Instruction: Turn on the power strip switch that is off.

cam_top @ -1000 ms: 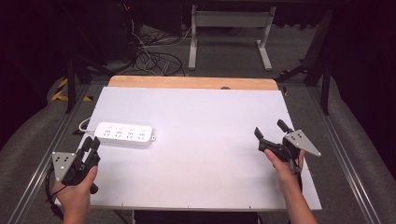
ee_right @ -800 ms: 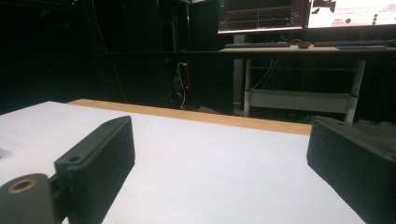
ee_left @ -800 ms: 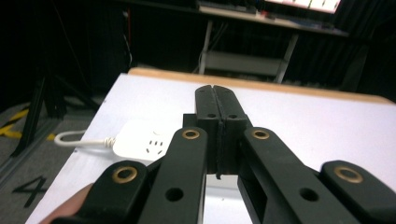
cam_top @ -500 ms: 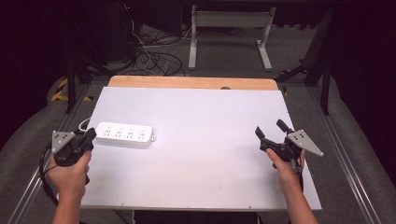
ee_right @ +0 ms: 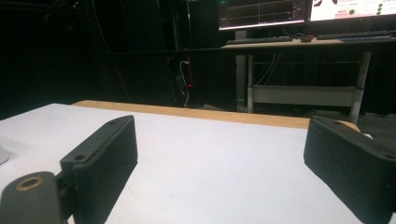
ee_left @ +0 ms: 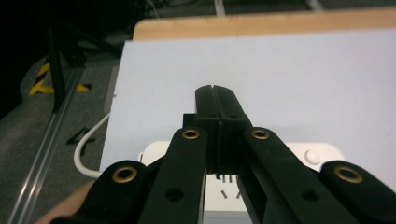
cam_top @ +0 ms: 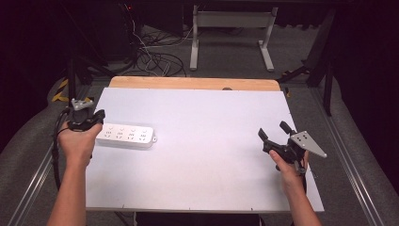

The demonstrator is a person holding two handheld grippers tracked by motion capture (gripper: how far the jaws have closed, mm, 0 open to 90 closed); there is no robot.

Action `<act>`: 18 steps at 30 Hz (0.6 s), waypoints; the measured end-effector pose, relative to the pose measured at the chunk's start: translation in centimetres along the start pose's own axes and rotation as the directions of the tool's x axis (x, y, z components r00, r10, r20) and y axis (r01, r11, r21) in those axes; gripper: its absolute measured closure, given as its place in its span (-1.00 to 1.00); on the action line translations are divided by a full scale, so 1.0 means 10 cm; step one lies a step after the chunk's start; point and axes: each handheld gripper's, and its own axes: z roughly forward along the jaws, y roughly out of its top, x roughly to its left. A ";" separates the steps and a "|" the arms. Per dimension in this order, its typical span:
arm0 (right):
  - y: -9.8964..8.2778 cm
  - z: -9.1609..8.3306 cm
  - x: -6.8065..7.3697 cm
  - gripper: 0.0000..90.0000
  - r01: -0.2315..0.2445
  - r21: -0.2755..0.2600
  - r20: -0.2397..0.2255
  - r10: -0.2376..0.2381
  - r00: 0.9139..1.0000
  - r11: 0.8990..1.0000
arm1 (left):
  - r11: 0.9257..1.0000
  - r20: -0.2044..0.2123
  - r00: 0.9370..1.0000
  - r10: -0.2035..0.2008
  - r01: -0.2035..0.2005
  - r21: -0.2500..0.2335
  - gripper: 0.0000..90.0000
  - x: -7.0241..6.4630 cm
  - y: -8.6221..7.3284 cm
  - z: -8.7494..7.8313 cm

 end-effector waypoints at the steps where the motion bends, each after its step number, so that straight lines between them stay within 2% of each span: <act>1: 0.00 0.00 0.00 -0.77 -0.001 0.001 -0.002 0.001 1.000 1.000 | 1.000 -0.011 1.000 0.003 -0.003 0.028 1.00 0.00 0.01 0.06; 2: 0.00 0.00 0.00 -0.77 -0.004 0.001 -0.003 0.004 1.000 1.000 | 1.000 -0.011 1.000 0.003 -0.003 0.028 1.00 0.00 0.01 0.06; 4: 0.00 0.00 0.01 -0.77 -0.006 0.004 -0.007 0.006 1.000 1.000 | 0.996 -0.044 0.999 0.008 -0.004 0.091 1.00 0.02 0.02 0.20; 5: -0.01 0.00 0.01 -0.77 -0.005 0.008 -0.008 0.005 1.000 1.000 | 0.993 -0.036 0.999 0.010 -0.006 0.122 1.00 0.04 0.02 0.25; 7: -0.02 0.02 0.00 -0.76 -0.010 0.013 -0.002 0.010 1.000 1.000 | 0.985 -0.055 0.998 0.025 -0.015 0.174 1.00 0.04 -0.01 0.36; 8: -0.02 0.02 0.00 -0.76 -0.014 0.015 0.000 0.014 1.000 1.000 | 0.985 -0.055 0.998 0.025 -0.015 0.174 1.00 0.04 -0.01 0.36; 9: -0.02 0.02 0.00 -0.76 -0.014 0.015 0.000 0.014 1.000 1.000 | 0.981 -0.050 0.998 0.024 -0.014 0.191 1.00 0.04 -0.02 0.41; 10: -0.02 0.02 0.00 -0.76 -0.018 0.016 0.001 0.018 1.000 1.000 | 0.980 -0.038 0.999 0.005 0.003 0.200 1.00 0.05 -0.02 0.45; 13: -0.02 0.02 0.01 -0.76 -0.014 0.018 -0.011 0.014 1.000 1.000 | 0.976 -0.025 1.000 0.005 0.001 0.220 1.00 0.01 -0.02 0.57; 16: -0.02 0.01 0.00 -0.75 -0.021 0.017 -0.011 0.021 1.000 1.000 | 0.968 -0.042 0.999 0.004 0.006 0.250 1.00 0.00 -0.07 0.66; 18: -0.02 0.01 0.00 -0.75 -0.023 0.019 -0.010 0.023 1.000 1.000 | 0.959 -0.063 0.998 -0.008 0.026 0.281 1.00 0.01 -0.10 0.72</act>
